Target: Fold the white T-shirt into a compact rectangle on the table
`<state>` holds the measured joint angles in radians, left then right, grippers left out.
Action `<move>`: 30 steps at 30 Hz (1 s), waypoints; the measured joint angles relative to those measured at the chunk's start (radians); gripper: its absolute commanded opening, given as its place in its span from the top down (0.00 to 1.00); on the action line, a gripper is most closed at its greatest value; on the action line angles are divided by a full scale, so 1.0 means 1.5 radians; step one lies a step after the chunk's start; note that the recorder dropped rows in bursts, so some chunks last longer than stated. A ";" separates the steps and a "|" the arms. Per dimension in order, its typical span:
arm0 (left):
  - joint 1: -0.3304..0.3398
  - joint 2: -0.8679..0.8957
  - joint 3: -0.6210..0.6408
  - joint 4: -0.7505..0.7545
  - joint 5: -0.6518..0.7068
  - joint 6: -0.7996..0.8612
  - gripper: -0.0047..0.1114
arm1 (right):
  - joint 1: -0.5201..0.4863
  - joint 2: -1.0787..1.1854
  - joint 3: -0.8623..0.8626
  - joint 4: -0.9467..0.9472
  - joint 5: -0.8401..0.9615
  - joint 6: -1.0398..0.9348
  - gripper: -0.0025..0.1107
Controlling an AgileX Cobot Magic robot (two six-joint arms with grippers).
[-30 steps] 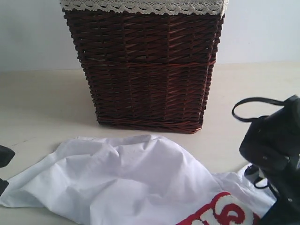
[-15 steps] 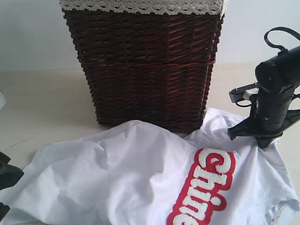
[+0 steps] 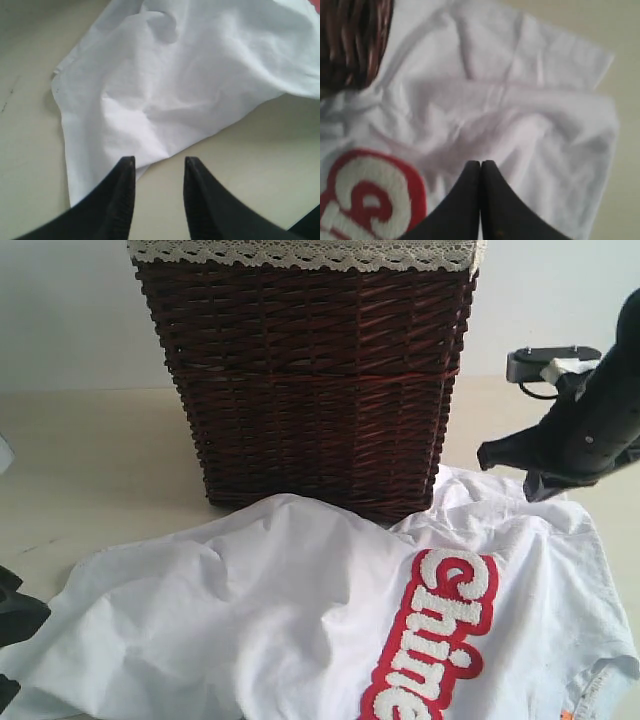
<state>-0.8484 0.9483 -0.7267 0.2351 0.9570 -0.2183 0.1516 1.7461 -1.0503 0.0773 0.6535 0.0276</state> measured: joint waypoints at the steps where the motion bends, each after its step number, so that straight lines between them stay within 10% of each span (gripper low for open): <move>1: 0.000 0.000 0.000 0.000 0.000 0.000 0.67 | 0.000 -0.013 0.031 0.025 0.001 -0.012 0.98; 11: 0.000 0.000 0.000 -0.006 0.004 0.008 0.67 | 0.015 0.026 0.198 0.040 -0.039 0.009 0.98; 23: 0.000 0.000 0.008 -0.022 0.004 0.022 0.66 | -0.001 0.197 -0.037 -0.475 0.014 0.386 0.98; 30: 0.000 0.030 0.036 -0.035 -0.043 0.028 0.47 | -0.026 0.203 -0.108 -0.318 -0.020 0.222 0.98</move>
<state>-0.8484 0.9936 -0.6723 0.1826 0.8924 -0.1762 0.1123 2.0511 -1.2121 -0.3998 0.6238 0.3606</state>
